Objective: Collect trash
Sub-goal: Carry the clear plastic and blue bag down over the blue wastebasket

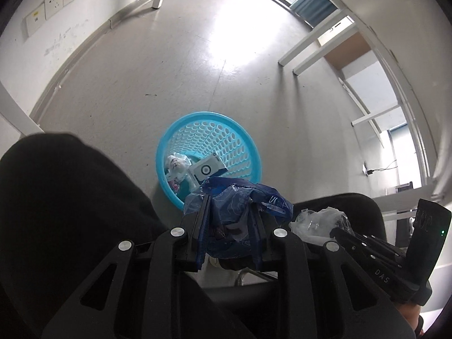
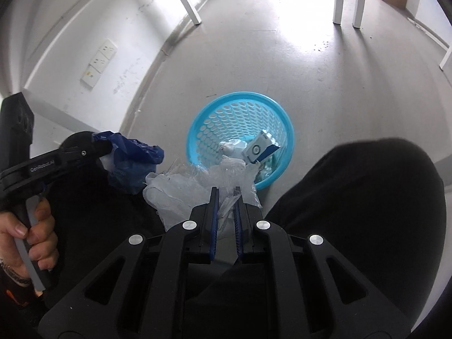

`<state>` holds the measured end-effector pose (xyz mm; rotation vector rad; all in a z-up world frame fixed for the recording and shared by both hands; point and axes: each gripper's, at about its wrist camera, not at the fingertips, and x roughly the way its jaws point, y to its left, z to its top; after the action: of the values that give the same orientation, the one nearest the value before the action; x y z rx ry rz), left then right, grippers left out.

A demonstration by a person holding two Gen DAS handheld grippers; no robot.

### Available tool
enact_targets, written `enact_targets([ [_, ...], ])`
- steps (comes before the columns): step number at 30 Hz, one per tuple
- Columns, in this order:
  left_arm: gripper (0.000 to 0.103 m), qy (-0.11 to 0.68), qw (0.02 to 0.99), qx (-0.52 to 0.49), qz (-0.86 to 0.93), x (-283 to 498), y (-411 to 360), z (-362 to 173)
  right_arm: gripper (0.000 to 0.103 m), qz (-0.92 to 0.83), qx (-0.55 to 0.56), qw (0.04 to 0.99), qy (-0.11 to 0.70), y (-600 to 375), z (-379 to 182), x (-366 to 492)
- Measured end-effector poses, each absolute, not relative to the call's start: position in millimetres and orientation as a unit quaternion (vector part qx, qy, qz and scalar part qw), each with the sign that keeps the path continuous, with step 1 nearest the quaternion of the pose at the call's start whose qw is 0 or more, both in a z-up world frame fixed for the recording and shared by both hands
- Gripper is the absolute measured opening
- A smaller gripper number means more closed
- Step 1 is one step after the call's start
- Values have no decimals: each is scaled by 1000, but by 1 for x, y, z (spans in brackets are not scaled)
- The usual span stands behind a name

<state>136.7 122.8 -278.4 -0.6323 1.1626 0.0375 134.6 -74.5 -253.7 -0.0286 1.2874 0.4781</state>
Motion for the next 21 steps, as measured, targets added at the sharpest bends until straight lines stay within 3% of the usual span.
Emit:
enact_targets([
  [21,24,580,761,-286,60,198,131,-327,10,170,-1,719,673,-46,-339,206],
])
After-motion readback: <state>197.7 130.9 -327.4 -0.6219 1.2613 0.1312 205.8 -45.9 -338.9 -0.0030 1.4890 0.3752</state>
